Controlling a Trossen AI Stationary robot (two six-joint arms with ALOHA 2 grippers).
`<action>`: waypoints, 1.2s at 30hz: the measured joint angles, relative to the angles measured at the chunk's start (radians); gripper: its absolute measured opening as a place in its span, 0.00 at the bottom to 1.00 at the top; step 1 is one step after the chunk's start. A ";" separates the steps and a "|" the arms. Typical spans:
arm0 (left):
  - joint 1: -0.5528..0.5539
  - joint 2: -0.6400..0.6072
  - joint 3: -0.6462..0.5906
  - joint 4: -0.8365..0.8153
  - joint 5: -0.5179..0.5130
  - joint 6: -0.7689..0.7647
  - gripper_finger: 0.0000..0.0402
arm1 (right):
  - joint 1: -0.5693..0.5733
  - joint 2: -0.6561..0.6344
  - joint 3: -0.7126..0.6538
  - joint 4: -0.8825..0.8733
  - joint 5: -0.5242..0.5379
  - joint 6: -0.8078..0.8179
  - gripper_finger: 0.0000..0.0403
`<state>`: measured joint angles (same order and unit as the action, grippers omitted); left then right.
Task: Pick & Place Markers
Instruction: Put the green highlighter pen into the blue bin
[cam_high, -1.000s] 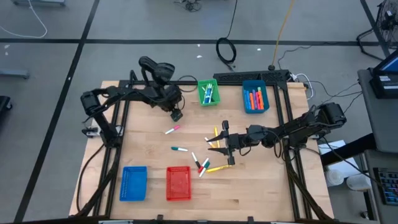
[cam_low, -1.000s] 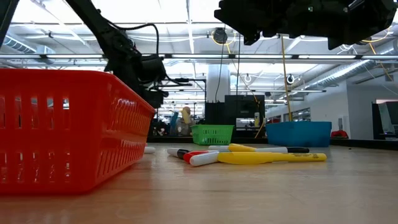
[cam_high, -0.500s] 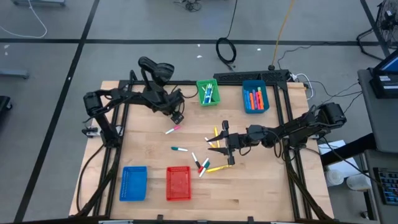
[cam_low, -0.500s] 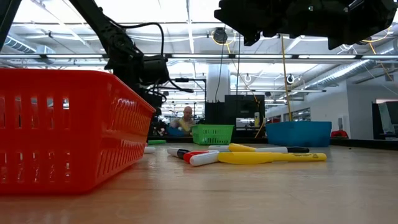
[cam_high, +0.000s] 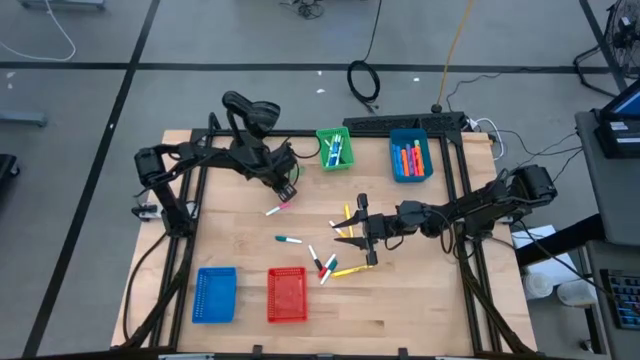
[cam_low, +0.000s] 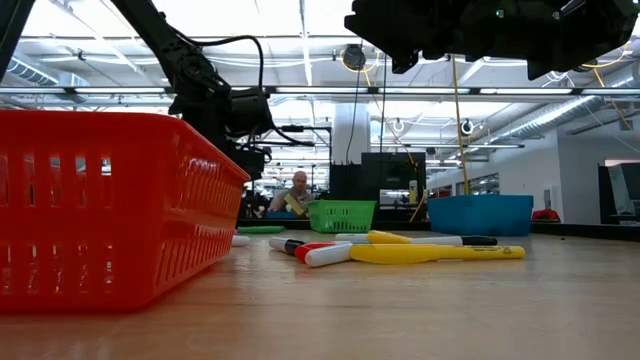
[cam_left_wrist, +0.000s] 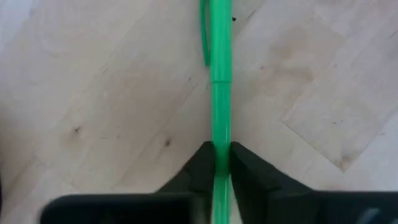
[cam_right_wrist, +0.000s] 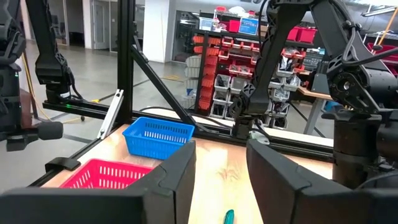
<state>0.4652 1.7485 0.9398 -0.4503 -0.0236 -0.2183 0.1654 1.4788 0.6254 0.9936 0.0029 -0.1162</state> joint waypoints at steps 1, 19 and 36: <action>0.000 0.000 0.000 0.000 0.004 -0.001 0.07 | 0.000 0.000 0.000 0.000 0.000 0.000 0.32; -0.095 -0.225 -0.025 -0.120 -0.030 0.020 0.03 | 0.000 0.000 0.000 -0.003 0.000 0.000 0.32; -0.253 -0.320 -0.026 0.048 -0.016 0.118 0.23 | -0.002 0.000 0.000 0.027 0.000 0.000 0.32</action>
<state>0.2121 1.4287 0.9142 -0.4021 -0.0391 -0.0999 0.1631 1.4788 0.6254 1.0206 0.0028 -0.1162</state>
